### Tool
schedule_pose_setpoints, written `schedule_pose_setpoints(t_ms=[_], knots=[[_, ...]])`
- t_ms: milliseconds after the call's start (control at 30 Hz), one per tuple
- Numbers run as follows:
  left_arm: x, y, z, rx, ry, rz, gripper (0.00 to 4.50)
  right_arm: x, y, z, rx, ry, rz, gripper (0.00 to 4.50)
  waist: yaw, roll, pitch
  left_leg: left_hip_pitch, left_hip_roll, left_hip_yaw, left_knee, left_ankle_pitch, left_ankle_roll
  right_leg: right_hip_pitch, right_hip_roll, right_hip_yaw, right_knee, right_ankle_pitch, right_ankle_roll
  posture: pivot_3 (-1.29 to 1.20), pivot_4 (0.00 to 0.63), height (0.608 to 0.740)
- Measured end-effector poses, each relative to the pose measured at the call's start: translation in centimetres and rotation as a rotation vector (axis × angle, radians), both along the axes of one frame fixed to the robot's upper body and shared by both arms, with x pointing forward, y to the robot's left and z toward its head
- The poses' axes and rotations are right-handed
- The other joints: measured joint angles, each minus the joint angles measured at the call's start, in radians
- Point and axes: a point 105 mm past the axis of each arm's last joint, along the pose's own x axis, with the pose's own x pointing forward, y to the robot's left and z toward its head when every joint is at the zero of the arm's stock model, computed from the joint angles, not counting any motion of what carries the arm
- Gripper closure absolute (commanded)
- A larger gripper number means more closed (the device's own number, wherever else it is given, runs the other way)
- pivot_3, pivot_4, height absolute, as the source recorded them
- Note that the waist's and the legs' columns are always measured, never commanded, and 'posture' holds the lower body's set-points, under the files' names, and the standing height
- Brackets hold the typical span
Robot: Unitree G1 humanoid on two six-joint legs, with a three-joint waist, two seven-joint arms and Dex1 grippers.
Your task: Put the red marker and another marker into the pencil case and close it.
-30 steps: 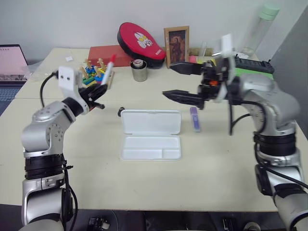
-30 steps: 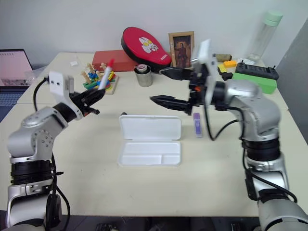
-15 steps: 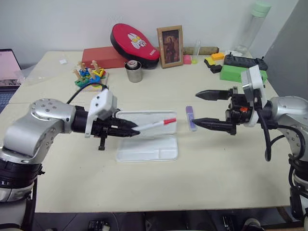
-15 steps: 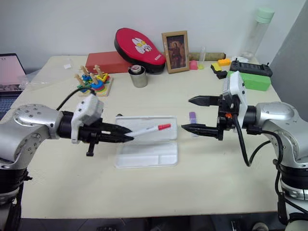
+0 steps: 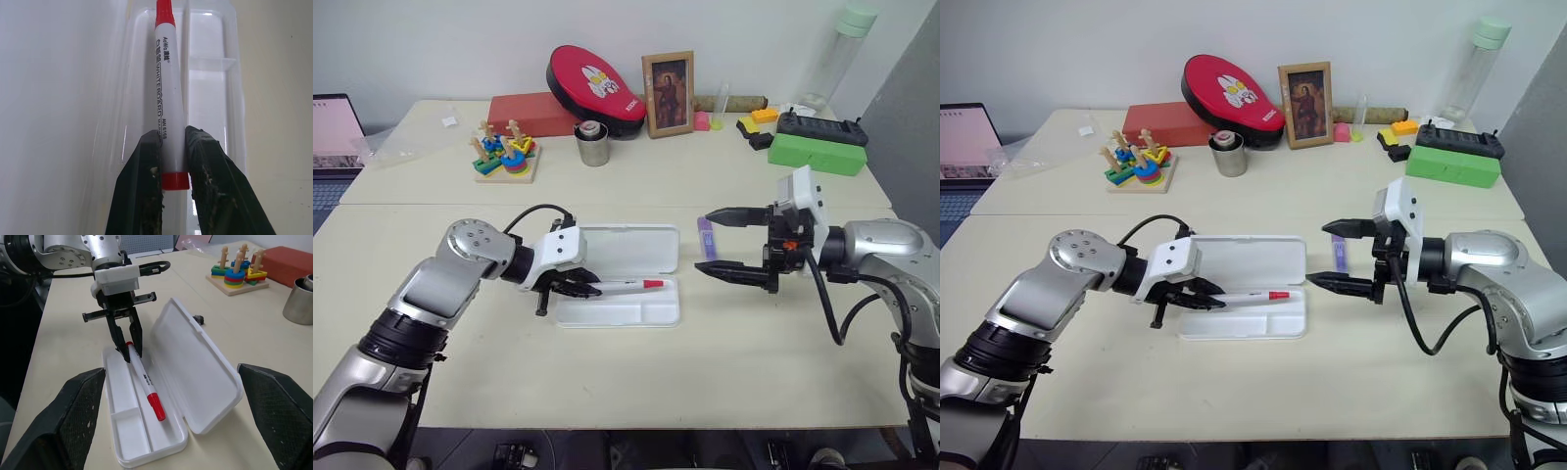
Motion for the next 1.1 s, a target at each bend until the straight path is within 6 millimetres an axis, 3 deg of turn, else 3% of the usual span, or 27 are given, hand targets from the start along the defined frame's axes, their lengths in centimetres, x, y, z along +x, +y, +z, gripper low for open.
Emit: schedule_pose_setpoints(t_ms=[33,100,267,533,767,900,1100], knots=[[0.1,0.1,-0.1,0.006,-0.001,0.004,4.04,0.0,0.0,0.0,0.001,0.002,0.0,0.0,0.0,0.0,0.0,0.0,0.0,0.0,0.0,0.0,0.0,0.0,0.0,0.0,0.0,0.0,0.0,0.0,0.15,0.74],[0.2,0.2,-0.1,0.012,-0.003,0.008,3.34,0.0,0.1,0.0,0.005,0.002,0.0,0.0,0.0,0.0,0.0,0.0,0.0,0.0,0.0,0.0,0.0,0.0,0.0,0.0,0.0,0.0,0.0,0.0,0.15,0.74],[0.3,-0.1,-0.2,0.01,-0.008,0.004,2.69,0.0,0.2,-0.1,0.01,0.002,0.0,0.0,0.0,0.0,0.0,0.0,0.0,0.0,0.0,0.0,0.0,0.0,0.0,0.0,0.0,0.0,0.0,0.0,0.15,0.74],[0.3,-1.0,0.0,-0.042,-0.002,0.008,1.21,0.7,0.2,-0.4,0.022,0.01,-0.038,0.0,0.001,0.0,0.0,0.0,0.0,0.0,0.001,0.0,0.0,0.0,0.0,0.0,0.0,0.0,0.0,0.0,0.15,0.74],[-0.2,-6.2,5.4,-0.536,-0.083,0.026,0.02,6.0,-2.2,-4.0,0.004,0.104,-0.47,0.0,0.001,-0.001,-0.001,0.0,0.0,-0.001,0.002,0.0,0.0,0.001,0.0,-0.001,0.001,0.0,0.0,0.0,0.15,0.74],[-0.5,-7.9,6.6,-0.672,-0.112,0.085,0.0,7.5,-2.6,-6.5,0.034,0.214,-0.697,0.0,-0.003,-0.001,-0.001,0.0,0.0,-0.001,0.002,0.002,-0.002,0.001,0.0,0.0,0.003,0.0,0.0,0.0,0.15,0.74],[0.4,-8.4,6.6,-0.704,-0.17,0.177,0.0,8.5,-3.0,-9.1,0.009,0.252,-0.94,0.0,0.0,-0.001,-0.001,0.002,0.0,-0.001,0.003,0.001,-0.002,0.0,0.0,0.0,0.006,0.0,0.0,0.0,0.15,0.74]])
